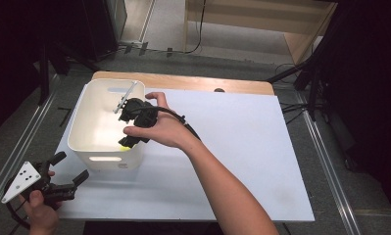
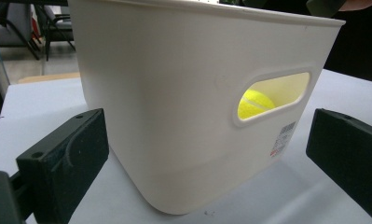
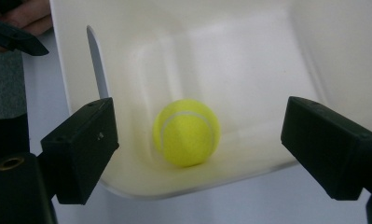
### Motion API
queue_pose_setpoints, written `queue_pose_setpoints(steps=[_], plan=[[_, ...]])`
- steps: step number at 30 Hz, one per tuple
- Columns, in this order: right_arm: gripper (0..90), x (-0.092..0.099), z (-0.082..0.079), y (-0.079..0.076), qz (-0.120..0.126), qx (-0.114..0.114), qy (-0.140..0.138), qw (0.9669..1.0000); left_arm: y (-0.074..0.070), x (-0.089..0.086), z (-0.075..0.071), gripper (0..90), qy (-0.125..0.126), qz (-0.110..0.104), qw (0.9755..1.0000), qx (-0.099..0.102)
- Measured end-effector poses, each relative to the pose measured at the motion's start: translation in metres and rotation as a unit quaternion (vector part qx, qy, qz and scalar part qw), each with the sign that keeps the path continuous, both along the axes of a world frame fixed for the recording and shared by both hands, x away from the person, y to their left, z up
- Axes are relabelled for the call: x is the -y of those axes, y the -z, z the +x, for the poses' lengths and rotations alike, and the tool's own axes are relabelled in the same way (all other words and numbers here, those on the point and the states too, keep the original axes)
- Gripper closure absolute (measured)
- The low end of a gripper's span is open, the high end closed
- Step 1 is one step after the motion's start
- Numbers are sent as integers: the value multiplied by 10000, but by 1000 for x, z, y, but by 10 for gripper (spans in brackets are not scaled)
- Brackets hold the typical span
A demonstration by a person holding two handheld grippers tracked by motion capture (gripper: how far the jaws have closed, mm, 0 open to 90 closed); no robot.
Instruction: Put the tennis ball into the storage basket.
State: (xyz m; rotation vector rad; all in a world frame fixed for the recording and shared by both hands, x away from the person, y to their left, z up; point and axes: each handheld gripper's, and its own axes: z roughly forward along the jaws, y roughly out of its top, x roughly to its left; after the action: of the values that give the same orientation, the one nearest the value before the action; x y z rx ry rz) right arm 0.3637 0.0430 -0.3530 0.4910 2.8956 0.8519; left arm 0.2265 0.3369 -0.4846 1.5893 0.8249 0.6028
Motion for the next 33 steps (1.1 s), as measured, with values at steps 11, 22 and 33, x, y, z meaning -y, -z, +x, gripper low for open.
queue_pose_setpoints(steps=[11, 22, 33], plan=[[97, 37, -9, -8, 497, 190, 285, 9982, 0, 1, 0, 0, -19, 82, 10000, -16], [97, 88, -20, -4, 975, 311, 635, 9927, 1, 2, 1, 0, 4, 134, 9999, -18], [97, 133, -33, 3, 1346, 462, 939, 9854, 1, 4, 1, 0, -11, 159, 9999, -14]])
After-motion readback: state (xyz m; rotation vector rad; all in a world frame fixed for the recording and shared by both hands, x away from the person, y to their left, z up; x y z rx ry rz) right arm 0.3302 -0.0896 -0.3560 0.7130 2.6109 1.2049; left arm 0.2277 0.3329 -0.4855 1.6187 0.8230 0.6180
